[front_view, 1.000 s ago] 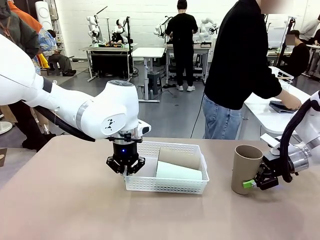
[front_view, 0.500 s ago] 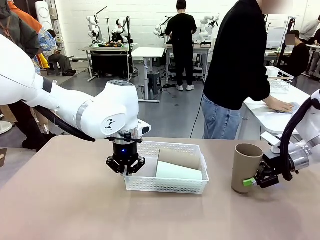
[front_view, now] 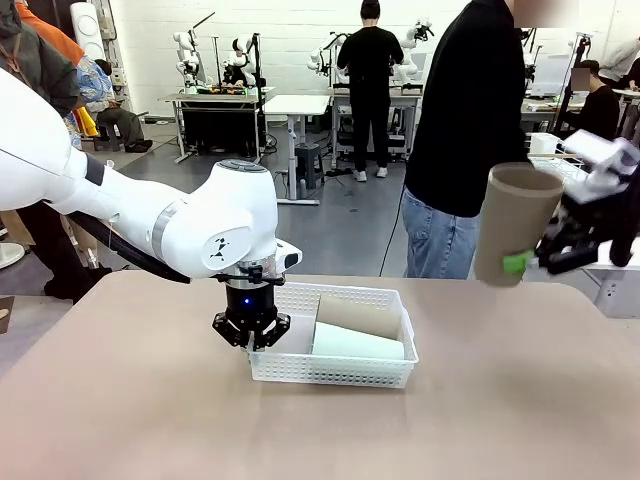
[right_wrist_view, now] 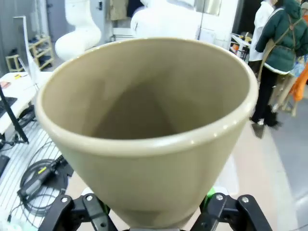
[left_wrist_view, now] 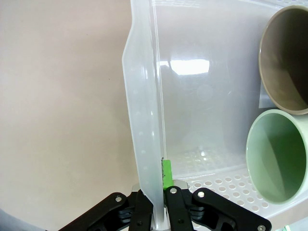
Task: Clean and organize the cups into the basket.
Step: Pick up the Reusable plastic cup from the right side of the table and stack it inside the Organizing basket in the center of the table.
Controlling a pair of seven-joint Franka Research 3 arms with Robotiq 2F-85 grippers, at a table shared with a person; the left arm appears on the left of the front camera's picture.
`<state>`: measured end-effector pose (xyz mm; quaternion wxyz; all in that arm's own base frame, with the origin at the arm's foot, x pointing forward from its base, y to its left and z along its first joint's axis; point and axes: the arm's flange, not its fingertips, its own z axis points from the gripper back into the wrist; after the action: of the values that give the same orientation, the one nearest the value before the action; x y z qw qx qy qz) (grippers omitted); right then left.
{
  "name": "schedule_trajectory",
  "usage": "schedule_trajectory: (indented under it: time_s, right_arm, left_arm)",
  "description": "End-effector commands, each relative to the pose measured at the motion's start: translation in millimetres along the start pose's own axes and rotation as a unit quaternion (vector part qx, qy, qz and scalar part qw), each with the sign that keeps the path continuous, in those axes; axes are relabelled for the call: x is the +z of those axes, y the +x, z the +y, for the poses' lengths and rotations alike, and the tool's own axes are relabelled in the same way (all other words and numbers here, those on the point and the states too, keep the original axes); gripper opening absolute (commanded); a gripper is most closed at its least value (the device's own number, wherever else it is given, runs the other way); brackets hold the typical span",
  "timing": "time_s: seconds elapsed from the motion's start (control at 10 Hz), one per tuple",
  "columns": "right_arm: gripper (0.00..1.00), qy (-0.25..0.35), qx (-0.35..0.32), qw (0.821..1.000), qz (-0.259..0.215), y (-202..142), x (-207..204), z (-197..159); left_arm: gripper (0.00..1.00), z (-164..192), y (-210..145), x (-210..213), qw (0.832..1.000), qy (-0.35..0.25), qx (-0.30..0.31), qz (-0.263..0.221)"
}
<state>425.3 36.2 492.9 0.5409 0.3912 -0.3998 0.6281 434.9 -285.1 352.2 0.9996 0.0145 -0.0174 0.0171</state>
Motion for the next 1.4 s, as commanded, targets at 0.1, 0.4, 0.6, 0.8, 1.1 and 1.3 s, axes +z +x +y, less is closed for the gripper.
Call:
schedule_trajectory:
  time_s: [0.1,0.4,0.6,0.8,1.1,1.3]
  right_arm:
    - [0.00,0.000,0.000,1.000,0.000,0.0,0.0,0.0]
    - [0.00,0.000,0.000,1.000,0.000,0.0,0.0,0.0]
    - [0.80,-0.006,-0.008,1.000,0.005,0.1,1.6,-0.2]
    - [0.80,0.020,0.057,0.982,0.178,27.2,-31.2,-8.5]
    - [0.80,0.116,0.039,0.947,0.297,40.4,-122.1,-45.8]
    - [0.80,0.166,0.037,0.916,0.362,38.4,-176.8,-57.8]
  left_arm:
    - [0.00,-0.1,-0.6,-1.5,1.000,0.002,0.000,0.000]
    - [0.00,-0.1,-0.6,-1.5,1.000,0.002,0.000,0.000]
    - [0.00,-0.1,-0.6,-1.5,1.000,0.002,0.000,0.000]
    - [0.00,-0.1,-0.6,-1.5,1.000,0.002,0.000,0.000]
    - [0.00,-0.1,-0.6,-1.5,1.000,0.002,0.000,0.000]
    - [0.00,-0.1,-0.6,-1.5,1.000,0.002,0.000,0.000]
